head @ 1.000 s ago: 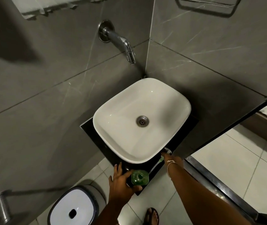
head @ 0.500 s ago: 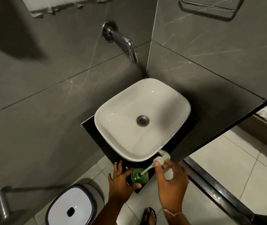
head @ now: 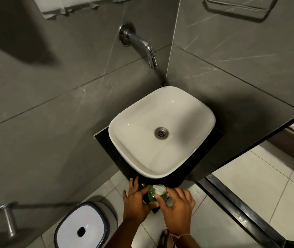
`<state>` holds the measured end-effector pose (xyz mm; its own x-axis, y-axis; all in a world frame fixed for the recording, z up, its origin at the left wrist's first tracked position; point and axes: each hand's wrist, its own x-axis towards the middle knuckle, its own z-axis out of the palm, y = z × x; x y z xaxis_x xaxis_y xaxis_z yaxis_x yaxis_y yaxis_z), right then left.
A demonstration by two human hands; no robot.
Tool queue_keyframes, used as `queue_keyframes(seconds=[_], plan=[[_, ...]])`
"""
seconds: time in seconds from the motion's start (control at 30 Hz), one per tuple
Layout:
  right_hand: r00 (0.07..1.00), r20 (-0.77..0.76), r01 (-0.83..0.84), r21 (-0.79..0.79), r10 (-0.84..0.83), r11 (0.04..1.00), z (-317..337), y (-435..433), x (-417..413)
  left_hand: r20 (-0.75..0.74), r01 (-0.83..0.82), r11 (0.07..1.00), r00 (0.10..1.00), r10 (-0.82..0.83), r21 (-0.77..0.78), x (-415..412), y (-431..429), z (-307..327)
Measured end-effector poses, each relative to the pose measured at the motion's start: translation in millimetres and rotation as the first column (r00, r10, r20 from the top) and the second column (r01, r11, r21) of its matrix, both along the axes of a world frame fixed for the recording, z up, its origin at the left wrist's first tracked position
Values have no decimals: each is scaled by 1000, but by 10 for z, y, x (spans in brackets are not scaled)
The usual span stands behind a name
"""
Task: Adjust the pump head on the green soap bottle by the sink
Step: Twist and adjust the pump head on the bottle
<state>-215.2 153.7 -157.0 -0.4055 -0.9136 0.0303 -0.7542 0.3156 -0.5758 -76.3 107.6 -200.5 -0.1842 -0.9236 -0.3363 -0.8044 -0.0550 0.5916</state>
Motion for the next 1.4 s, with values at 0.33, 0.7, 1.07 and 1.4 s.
queue_keyframes(seconds=[0.33, 0.7, 1.07, 1.4], plan=[[995, 73, -66, 4, 65, 998, 69, -49, -21, 44, 17, 1000, 999, -17, -15, 0, -16, -14], [976, 201, 76, 43, -83, 996, 22, -68, 168, 62, 17, 998, 998, -14, -60, 14, 0, -77], [971, 214, 102, 34, -107, 994, 3, -165, 180, 48, -31, 999, 998, 32, -32, -14, 24, -96], [973, 189, 120, 58, -129, 991, 9, -225, 180, 34, -32, 998, 999, 34, -54, -16, 29, -94]])
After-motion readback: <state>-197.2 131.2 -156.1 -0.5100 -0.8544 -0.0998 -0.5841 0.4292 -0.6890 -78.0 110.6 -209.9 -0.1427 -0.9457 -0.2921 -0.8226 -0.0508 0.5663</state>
